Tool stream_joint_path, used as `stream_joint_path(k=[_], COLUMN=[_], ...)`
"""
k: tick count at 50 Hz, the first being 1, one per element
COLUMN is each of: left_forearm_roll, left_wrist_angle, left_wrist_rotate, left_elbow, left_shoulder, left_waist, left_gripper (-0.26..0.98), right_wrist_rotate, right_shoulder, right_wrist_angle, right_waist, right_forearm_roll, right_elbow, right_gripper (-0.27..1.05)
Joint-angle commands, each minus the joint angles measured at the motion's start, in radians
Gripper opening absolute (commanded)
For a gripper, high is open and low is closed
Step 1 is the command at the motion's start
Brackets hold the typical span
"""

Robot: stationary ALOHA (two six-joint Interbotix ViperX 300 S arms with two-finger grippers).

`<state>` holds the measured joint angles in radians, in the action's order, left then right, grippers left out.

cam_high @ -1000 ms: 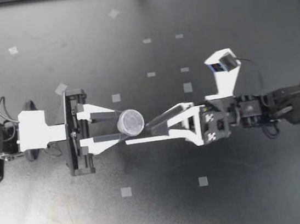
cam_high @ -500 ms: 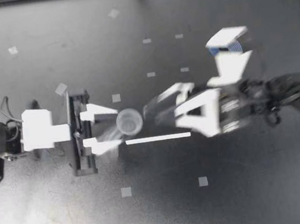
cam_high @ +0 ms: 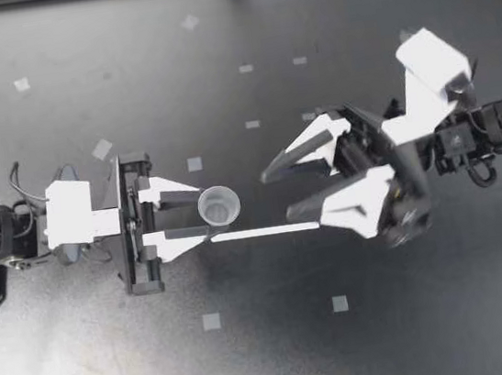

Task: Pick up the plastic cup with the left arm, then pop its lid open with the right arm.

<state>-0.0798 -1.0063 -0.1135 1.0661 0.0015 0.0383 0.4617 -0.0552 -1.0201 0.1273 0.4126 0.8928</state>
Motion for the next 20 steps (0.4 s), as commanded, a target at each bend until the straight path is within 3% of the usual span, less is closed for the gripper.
stream_joint_path(k=[1,8,20], left_forearm_roll=[0.002,0.002,0.002], left_wrist_angle=[-0.003,-0.003,-0.003], left_wrist_rotate=[0.003,0.005,0.025], left_elbow=[-0.017,-0.020,-0.021], left_shoulder=[-0.009,-0.003,0.003], left_waist=[0.002,0.002,0.002], left_gripper=[0.14,0.14,0.14], right_wrist_rotate=[-0.132,-0.339,-0.347], right_shoulder=[-0.021,-0.006,0.003], right_wrist_angle=[0.078,0.129,0.104], right_waist=[0.006,0.003,-0.002], right_forearm_roll=[0.003,-0.014,-0.020], right_elbow=[-0.012,-0.008,-0.008], right_gripper=[0.68,0.68,0.68])
